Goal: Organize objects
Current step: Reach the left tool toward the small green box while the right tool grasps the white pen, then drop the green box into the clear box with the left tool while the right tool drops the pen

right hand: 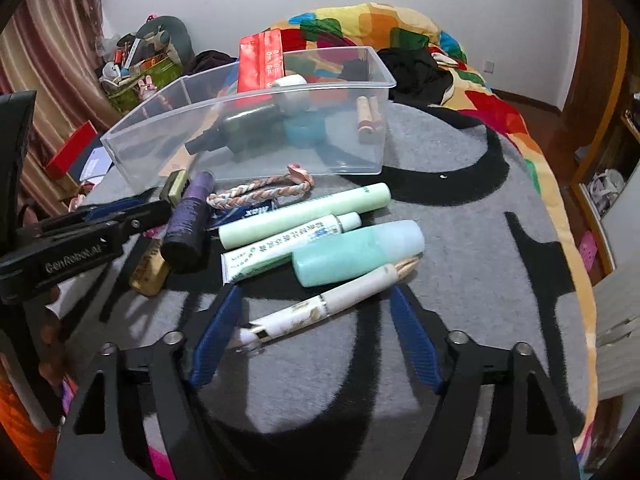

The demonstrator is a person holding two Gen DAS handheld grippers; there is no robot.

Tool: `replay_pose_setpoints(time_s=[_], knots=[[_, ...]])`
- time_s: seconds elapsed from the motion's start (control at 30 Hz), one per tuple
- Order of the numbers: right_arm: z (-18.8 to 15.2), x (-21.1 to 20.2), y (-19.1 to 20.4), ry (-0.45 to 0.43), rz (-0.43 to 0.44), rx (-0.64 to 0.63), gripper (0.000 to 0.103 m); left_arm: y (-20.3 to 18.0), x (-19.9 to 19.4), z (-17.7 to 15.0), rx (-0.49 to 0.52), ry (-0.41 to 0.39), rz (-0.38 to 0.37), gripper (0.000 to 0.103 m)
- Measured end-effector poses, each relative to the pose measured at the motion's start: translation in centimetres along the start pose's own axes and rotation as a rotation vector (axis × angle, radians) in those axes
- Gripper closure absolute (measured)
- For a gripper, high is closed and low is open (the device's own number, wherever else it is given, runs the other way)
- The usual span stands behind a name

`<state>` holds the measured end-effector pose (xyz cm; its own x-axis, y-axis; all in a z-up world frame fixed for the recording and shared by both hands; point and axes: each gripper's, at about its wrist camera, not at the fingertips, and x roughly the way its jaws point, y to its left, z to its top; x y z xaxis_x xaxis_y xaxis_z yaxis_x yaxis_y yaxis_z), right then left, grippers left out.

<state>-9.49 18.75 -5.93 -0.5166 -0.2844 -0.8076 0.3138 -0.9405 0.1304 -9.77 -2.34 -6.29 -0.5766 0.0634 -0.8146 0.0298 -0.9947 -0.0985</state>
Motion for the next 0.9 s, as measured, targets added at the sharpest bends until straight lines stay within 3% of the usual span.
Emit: replay_pose_setpoints(time_s=[0.17, 0.57, 0.9], knots=[[-0.5, -0.7, -0.8, 0.004, -0.016, -0.036, 0.055, 0.3, -0.3, 0.2, -0.005, 0.004, -0.033, 0.059], [-1.2, -2.1, -2.4, -0.001, -0.046, -0.055, 0.084, -1.0, 0.9, 2.2, 0.005, 0.004, -0.020, 0.058], [-1.3, -2.2, -4.5, 0.004, -0.071, -0.054, 0.092, 0.4, 0.7, 1.1, -0.006, 0.031, -0.027, 0.062]])
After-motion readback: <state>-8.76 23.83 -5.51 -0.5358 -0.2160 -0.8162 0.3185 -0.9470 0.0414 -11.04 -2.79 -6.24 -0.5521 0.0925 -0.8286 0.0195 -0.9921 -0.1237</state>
